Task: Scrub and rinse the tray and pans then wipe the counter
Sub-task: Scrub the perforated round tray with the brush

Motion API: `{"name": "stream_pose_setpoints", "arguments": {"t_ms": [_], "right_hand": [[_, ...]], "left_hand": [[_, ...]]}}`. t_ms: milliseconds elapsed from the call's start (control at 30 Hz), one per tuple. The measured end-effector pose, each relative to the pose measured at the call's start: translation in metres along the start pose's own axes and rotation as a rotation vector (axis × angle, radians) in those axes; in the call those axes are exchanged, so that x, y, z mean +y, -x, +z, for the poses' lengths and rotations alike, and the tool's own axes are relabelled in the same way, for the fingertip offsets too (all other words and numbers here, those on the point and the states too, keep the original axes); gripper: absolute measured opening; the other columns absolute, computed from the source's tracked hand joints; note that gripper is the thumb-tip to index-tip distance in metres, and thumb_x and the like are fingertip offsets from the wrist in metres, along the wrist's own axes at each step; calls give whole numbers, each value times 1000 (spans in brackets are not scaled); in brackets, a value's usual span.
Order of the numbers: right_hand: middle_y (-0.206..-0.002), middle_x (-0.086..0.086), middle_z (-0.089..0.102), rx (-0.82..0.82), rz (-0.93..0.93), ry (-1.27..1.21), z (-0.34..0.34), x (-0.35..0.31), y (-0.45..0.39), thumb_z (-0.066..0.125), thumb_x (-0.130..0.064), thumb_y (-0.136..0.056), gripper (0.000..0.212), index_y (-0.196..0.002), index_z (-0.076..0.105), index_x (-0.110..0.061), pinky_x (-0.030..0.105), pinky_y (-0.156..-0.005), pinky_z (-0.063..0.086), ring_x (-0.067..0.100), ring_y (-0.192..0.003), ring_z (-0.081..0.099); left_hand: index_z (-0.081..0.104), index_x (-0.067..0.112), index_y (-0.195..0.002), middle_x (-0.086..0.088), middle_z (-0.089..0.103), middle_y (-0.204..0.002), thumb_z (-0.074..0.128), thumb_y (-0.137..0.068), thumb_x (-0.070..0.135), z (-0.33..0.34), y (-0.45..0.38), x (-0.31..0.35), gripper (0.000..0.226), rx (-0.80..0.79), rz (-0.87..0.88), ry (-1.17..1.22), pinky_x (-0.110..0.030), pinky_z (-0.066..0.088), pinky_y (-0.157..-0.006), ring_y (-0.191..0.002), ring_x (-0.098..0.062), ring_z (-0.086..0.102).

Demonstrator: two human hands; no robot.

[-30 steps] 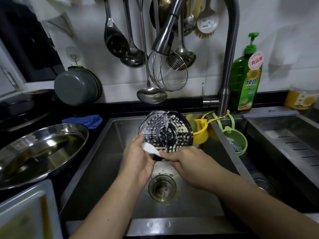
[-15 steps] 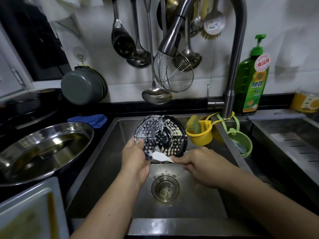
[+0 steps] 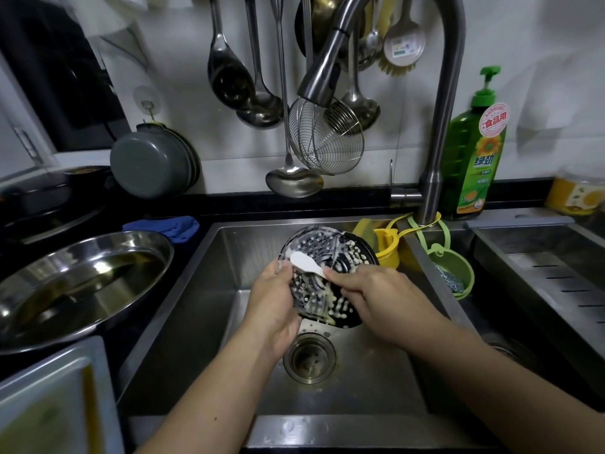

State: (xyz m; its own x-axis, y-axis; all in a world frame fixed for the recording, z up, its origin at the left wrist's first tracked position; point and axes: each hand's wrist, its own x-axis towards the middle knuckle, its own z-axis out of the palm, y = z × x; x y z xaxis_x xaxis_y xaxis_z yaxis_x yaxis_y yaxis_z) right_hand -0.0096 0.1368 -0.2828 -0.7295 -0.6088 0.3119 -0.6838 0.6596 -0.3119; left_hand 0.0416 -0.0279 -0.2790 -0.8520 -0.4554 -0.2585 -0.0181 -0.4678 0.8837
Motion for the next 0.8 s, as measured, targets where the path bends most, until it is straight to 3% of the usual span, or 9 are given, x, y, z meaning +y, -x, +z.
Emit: {"name": "stream_pose_setpoints", "arguments": {"t_ms": [67, 167, 267, 333, 467, 533, 667, 800], "right_hand": [[-97, -8, 60, -73, -4, -39, 3, -5, 3, 48, -31, -104, 46, -144, 42, -52, 37, -79, 51, 16, -89, 56], [-112, -4, 69, -214, -59, -103, 2, -13, 12, 50, -35, -102, 41, -138, 50, -55, 36, -85, 52, 18, -97, 62], [-100, -4, 61, -70, 47, -42, -1, -6, 2, 48, -33, -104, 44, -143, 44, -54, 35, -76, 53, 17, -86, 60], [-98, -1, 57, 15, 128, 5, -5, -2, 0, 44, -33, -106, 46, -148, 38, -51, 38, -78, 53, 21, -88, 57], [-110, 8, 61, -176, 126, -6, 4, -31, 18, 42, -24, -106, 54, -156, 27, -40, 40, -80, 52, 27, -96, 60], [-112, 9, 57, -167, 112, 38, 14, -42, 22, 44, -19, -103, 64, -159, 17, -33, 38, -72, 45, 31, -99, 58], [-104, 8, 48, -97, 185, 72, 19, -35, 7, 44, -12, -101, 71, -161, 9, -27, 36, -71, 34, 33, -98, 55], [-112, 13, 59, -177, 168, 8, 18, -46, 12, 41, -15, -104, 64, -161, 12, -20, 35, -72, 36, 33, -101, 55]], "left_hand": [[62, 6, -120, -20, 72, -119, 37, -111, 14, -2, -2, 1, 27, 20, 22, 44, -49, 54, -101, -115, -34, 67], [61, 5, -119, -16, 76, -109, 39, -111, 13, -9, -8, 8, 25, 87, 57, 111, -52, 56, -97, -99, -28, 72], [59, 3, -127, -20, 71, -121, 39, -111, 15, -4, -4, 6, 28, 52, 48, 76, -51, 55, -100, -104, -30, 70], [61, 4, -122, -20, 73, -115, 38, -111, 13, 0, 1, 2, 27, 33, 62, 36, -46, 59, -93, -106, -32, 71], [61, 8, -120, -15, 77, -105, 39, -110, 8, -4, 0, 4, 24, 44, 109, 77, -43, 63, -83, -94, -26, 76], [61, 9, -117, -13, 78, -100, 39, -110, 8, -3, 1, 6, 23, 43, 143, 99, -41, 64, -78, -89, -25, 76], [58, 13, -114, -15, 76, -106, 41, -110, 9, 8, 7, 2, 19, 25, 193, 77, -46, 61, -88, -96, -28, 75], [56, 16, -105, -15, 71, -106, 39, -109, 7, 12, 9, -3, 19, 31, 257, 30, -58, 53, -100, -106, -33, 69]]}}
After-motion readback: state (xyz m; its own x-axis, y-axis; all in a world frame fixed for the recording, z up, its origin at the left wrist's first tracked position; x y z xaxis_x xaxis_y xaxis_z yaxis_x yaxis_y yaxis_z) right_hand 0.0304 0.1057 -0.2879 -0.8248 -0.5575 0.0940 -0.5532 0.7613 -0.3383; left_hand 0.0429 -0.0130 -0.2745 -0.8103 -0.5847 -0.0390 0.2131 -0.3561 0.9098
